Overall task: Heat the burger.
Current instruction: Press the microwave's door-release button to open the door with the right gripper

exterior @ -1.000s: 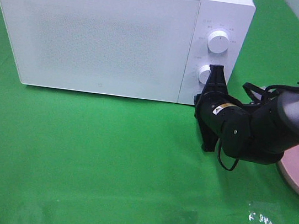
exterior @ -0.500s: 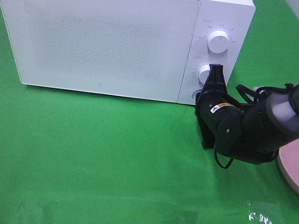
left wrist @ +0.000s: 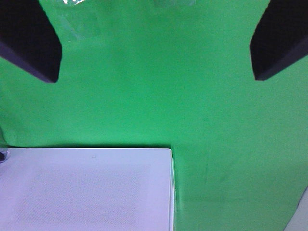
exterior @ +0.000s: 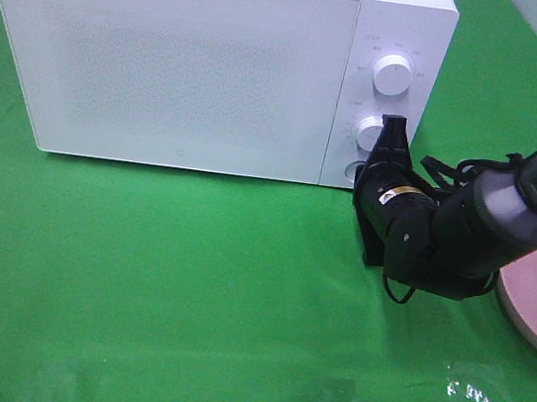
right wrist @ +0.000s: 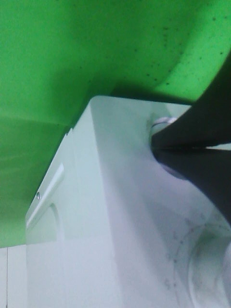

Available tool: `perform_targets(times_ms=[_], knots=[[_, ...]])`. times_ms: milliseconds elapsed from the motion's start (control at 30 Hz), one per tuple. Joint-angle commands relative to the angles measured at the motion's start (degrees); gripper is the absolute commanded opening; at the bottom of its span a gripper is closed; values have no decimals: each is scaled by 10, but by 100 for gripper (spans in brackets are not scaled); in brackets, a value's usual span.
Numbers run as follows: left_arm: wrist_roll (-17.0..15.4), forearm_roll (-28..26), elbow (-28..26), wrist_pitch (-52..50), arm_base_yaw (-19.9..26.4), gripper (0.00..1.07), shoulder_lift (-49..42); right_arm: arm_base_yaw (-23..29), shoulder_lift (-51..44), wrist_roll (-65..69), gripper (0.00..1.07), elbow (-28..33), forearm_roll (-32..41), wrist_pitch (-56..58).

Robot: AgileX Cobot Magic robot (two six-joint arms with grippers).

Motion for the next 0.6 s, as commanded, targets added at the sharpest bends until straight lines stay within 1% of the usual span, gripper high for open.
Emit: perform_targets(times_ms=[33,267,300,367,467,600], knots=[[-1,-2,0,-4,-4,100,-1,-9,-5,8,0,-21,43,-44],[-1,-2,0,-4,-4,100,-1,-9,-5,8,0,-54,88,-46],[-1,-2,0,-4,-4,100,-1,-9,-5,8,0,-54,88,-46],[-1,-2,0,-4,-4,100,-1,-9,-5,7,0,-73,89,-49],[-1,-2,0,-4,-4,100,-1,-9,-5,6,0,-77,89,-50],[-1,-2,0,-4,-4,100,-1,-9,-5,-10,0,-91,94,-82]])
